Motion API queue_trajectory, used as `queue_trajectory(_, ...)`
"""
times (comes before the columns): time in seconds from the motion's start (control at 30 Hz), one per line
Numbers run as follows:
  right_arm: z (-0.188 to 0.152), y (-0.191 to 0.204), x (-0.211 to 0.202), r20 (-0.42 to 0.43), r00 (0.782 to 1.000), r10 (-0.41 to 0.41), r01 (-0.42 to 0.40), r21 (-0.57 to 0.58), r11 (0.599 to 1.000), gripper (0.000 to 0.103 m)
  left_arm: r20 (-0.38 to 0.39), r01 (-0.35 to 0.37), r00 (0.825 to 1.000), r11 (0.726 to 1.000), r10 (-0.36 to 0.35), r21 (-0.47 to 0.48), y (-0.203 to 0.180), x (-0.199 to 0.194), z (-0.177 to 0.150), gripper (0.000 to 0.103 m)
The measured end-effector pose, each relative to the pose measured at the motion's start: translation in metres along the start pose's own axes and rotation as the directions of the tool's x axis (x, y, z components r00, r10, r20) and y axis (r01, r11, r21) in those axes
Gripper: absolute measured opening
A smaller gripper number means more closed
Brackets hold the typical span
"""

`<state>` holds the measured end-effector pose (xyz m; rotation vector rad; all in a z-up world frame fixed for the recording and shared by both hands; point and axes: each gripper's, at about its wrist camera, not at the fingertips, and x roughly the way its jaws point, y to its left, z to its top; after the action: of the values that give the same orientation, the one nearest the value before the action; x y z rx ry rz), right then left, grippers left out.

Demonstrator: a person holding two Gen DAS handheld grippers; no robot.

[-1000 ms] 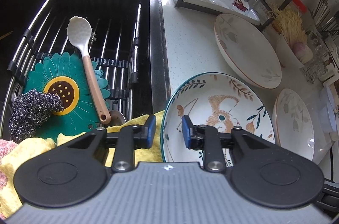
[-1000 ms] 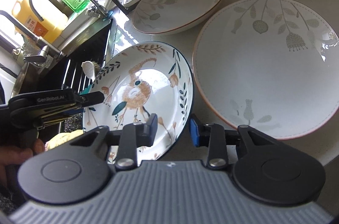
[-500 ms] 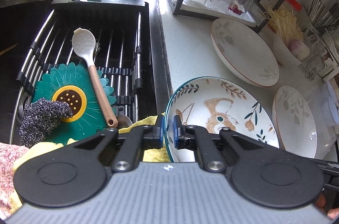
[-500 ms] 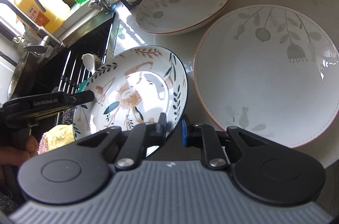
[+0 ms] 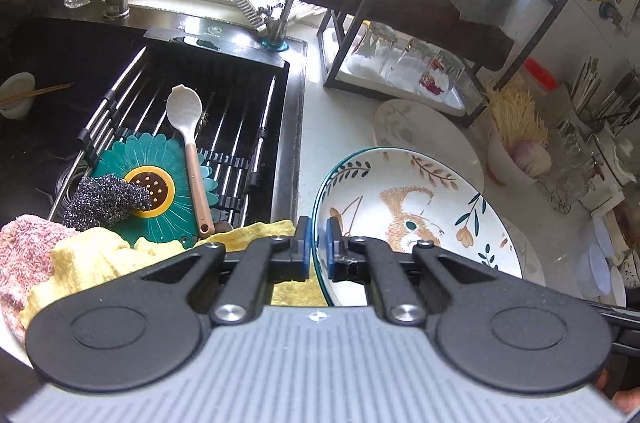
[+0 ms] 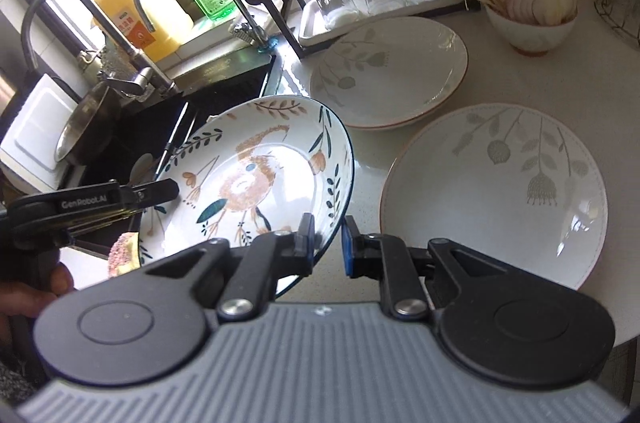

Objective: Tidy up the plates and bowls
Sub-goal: 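Lift the floral plate with both grippers and carry it along the counter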

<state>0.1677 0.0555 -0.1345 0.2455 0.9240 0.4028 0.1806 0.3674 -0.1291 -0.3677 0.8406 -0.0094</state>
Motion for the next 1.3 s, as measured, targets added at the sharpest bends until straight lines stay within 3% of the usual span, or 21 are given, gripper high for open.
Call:
queue_trajectory(0.27, 0.005, -0.02, -0.046, 0.021, 1.0, 0.022, -0.02, -0.084, 0.996, 0.017, 0.062, -0.011, 0.998, 0.999, 0.013, -0.032, -0.048, -0.035, -0.023, 0.008)
queue_trajectory(0.5, 0.006, -0.05, -0.076, 0.029, 1.0, 0.003, 0.0, -0.095, 0.995, 0.017, 0.05, 0.013, 0.999, 0.999, -0.01, -0.045, -0.087, -0.041, -0.044, 0.008)
queue_trajectory(0.7, 0.009, -0.086, -0.077, 0.029, 0.999, -0.034, 0.036, -0.081, 0.996, 0.017, 0.0, 0.041, 0.999, 0.997, -0.041, -0.073, -0.112, -0.012, -0.057, 0.008)
queue_trajectory(0.93, 0.014, -0.127, -0.06, -0.037, 0.996, -0.087, 0.084, -0.075, 0.994, 0.017, -0.104, 0.008, 0.994, 0.994, -0.019, -0.111, -0.14, 0.037, -0.067, 0.008)
queue_trajectory(1.3, 0.023, -0.158, -0.039, -0.085, 0.99, -0.109, 0.101, -0.09, 0.991, 0.018, -0.166, -0.041, 0.986, 0.992, 0.021, -0.116, -0.162, 0.074, -0.07, 0.008)
